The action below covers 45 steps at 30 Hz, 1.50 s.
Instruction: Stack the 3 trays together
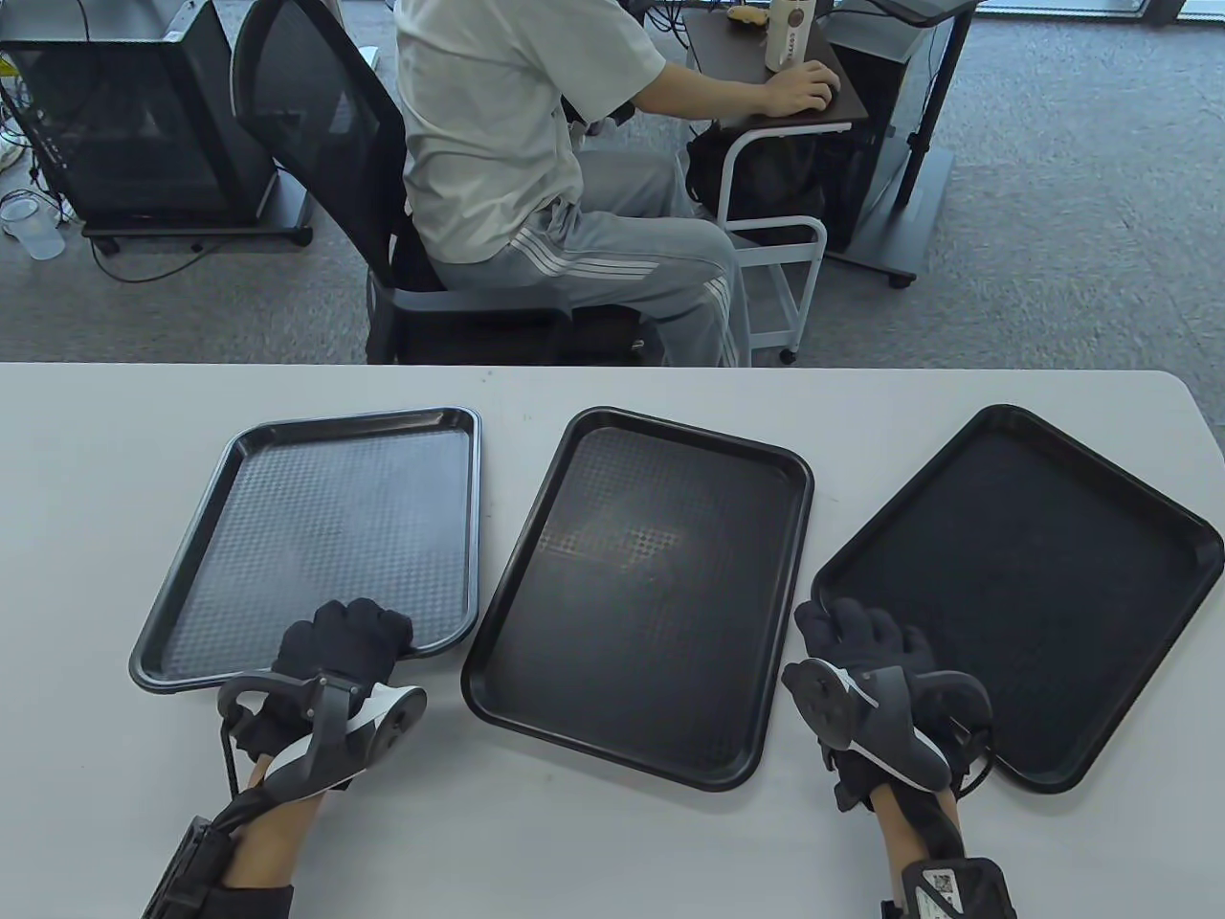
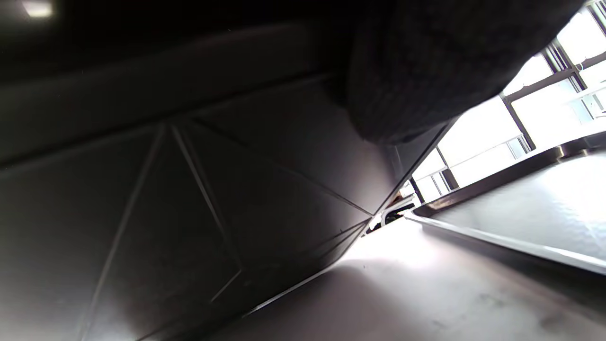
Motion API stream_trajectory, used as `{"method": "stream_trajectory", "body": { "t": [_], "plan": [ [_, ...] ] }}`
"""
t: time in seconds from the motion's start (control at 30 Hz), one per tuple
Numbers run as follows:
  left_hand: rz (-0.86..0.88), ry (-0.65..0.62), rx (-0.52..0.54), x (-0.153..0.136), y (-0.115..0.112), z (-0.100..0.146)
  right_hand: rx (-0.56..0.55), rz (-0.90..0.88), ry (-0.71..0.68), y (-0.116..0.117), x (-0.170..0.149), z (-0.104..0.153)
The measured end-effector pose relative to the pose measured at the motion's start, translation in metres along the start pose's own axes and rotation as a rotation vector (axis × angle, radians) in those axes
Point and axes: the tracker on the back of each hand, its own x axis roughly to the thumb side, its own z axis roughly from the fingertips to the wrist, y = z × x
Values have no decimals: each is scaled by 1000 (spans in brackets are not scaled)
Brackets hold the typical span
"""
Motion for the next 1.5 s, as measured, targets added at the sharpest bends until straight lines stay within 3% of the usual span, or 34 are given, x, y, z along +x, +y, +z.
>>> {"method": "stream_trajectory", "body": {
  "t": [0.27,0.53,0.9,1.13,1.5],
  "plan": [
    [66,31,114,0,23,3,-15,-3,0,-2,-1,0],
    [64,-30,258,15,60,8,-39,-18,22,-8,-7,1],
    [98,-154,334,72,104,-22,-58,-33,47,-11,-12,3],
    [130,-211,336,114,110,-37,-68,-42,61,-13,-17,3],
    [163,-324,274,168,88,-35,-63,-41,69,-12,-20,3]
  ]
}}
